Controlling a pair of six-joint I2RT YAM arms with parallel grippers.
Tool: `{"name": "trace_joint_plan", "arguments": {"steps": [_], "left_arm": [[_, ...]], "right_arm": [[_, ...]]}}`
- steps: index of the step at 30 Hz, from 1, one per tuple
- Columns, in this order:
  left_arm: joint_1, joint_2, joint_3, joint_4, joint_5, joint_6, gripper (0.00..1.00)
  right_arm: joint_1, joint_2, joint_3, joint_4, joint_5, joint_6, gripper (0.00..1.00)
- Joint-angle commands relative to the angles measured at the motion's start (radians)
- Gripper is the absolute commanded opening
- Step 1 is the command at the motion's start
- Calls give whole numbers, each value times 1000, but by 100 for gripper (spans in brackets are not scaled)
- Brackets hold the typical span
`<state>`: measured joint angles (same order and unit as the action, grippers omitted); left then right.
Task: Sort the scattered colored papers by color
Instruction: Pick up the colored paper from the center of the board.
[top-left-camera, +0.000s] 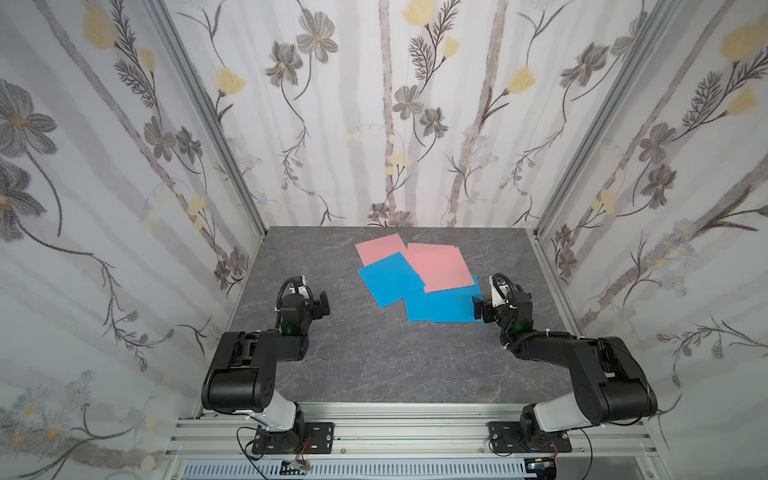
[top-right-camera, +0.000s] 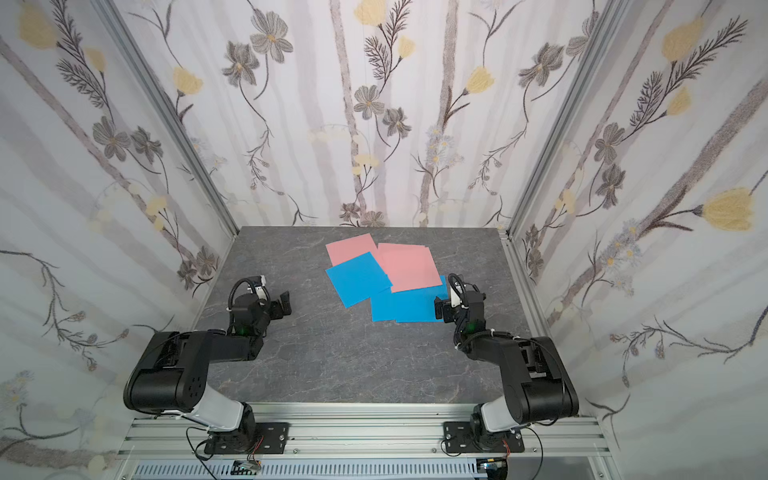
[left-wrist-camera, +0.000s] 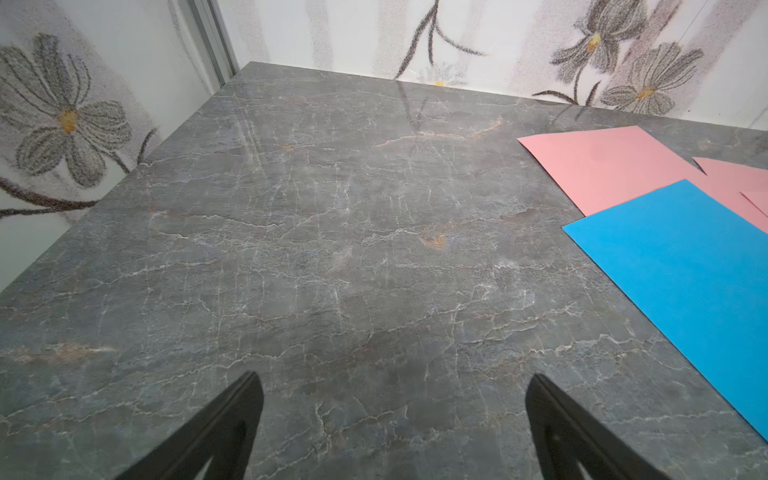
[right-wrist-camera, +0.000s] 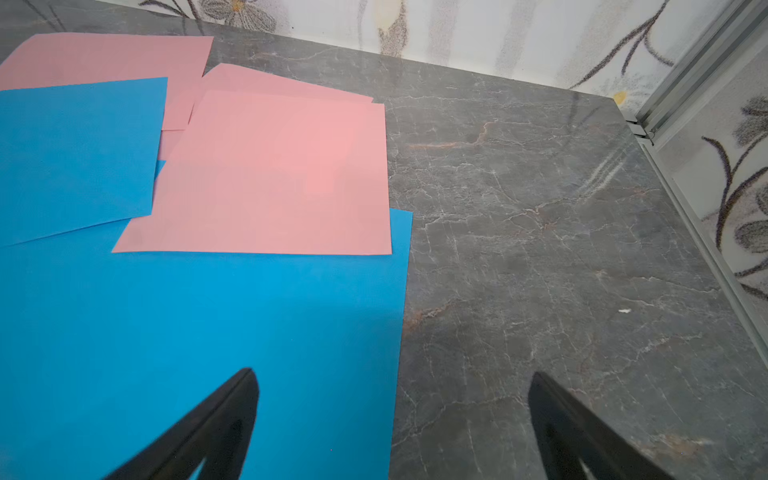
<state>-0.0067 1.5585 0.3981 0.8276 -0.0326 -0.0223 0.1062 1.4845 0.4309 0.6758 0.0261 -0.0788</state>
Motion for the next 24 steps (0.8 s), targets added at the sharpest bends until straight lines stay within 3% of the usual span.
{"name": "trace_joint_plan", "arguments": {"steps": [1, 24], "left_arm": [[1, 5, 4, 46, -7, 7, 100], [1, 3, 4, 44, -7, 7, 100]], "right_arm": [[1, 0, 2, 38, -6, -2, 100], [-3, -2, 0, 38, -14, 0, 100]]}}
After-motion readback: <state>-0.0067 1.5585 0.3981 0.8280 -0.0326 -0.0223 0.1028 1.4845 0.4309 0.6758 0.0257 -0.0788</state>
